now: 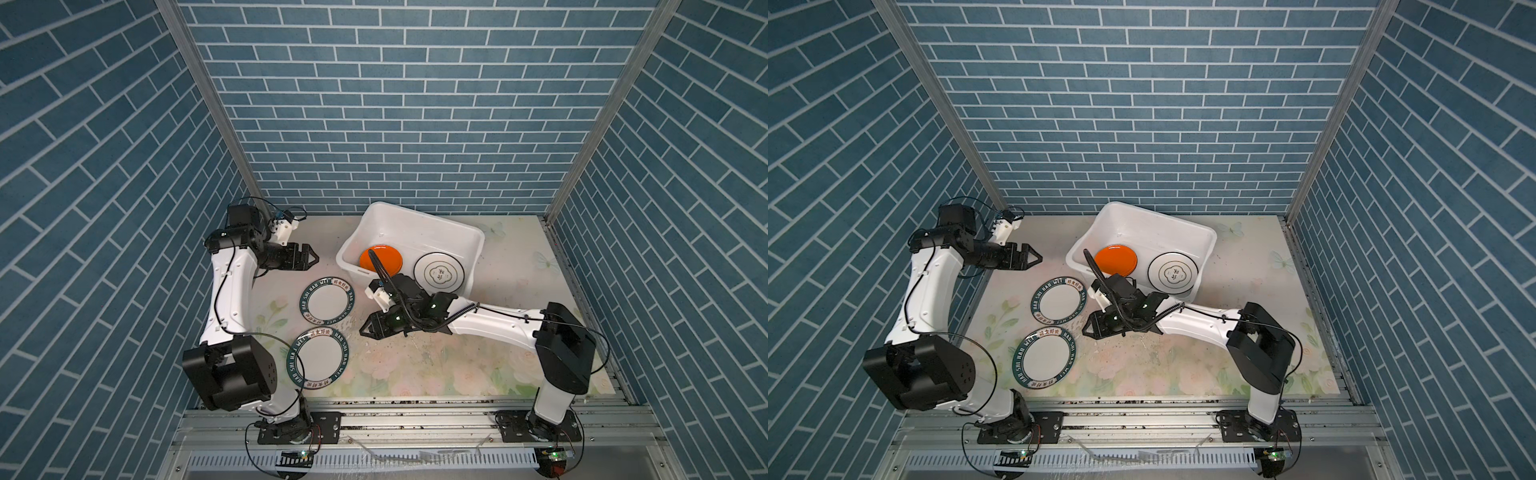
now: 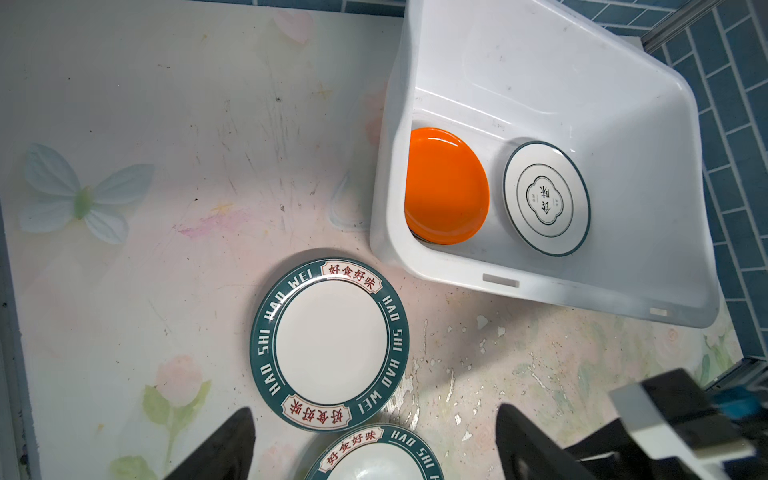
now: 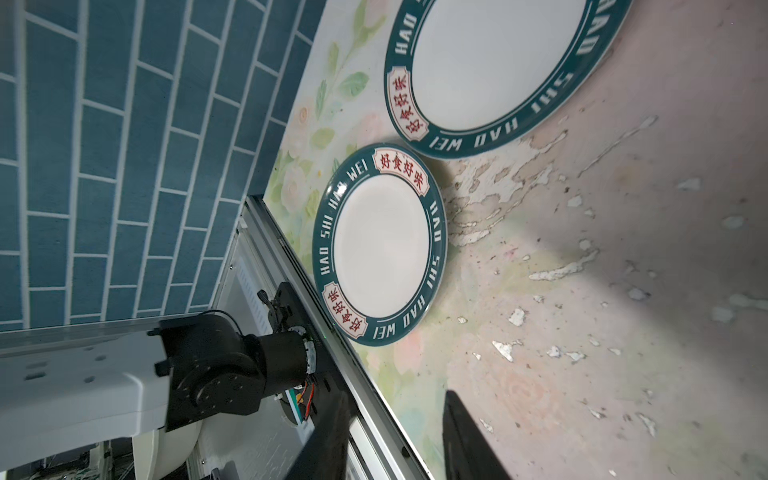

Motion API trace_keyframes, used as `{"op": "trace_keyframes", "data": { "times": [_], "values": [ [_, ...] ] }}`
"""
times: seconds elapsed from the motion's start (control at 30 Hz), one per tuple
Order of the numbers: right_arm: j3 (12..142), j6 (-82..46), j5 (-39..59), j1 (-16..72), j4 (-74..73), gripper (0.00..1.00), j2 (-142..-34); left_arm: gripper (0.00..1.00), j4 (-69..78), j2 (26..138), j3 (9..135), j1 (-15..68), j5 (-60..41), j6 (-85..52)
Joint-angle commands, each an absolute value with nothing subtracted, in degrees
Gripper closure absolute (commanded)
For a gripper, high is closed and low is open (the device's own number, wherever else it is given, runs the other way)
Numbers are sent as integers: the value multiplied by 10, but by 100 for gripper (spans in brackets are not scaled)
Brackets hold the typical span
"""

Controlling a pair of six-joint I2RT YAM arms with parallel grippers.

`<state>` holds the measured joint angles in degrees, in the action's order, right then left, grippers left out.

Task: Place the plates into the plastic bin on the countertop
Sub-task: 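Move the right gripper toward the green-rimmed plates while the left gripper draws back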

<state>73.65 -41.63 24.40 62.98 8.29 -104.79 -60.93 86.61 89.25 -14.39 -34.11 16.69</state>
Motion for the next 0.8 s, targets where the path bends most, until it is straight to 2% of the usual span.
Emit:
{"op": "trace_keyframes", "data": {
  "times": [0.0,0.57,0.77],
  "values": [
    [770,-427,268,639,81,62,-1086,8,-588,843,869,-148,-366,161],
    [845,-426,354,641,47,62,-1224,8,-568,794,831,-153,-389,124],
    [866,-410,342,640,65,63,-1242,8,-564,777,820,-153,-387,120]
  ]
}}
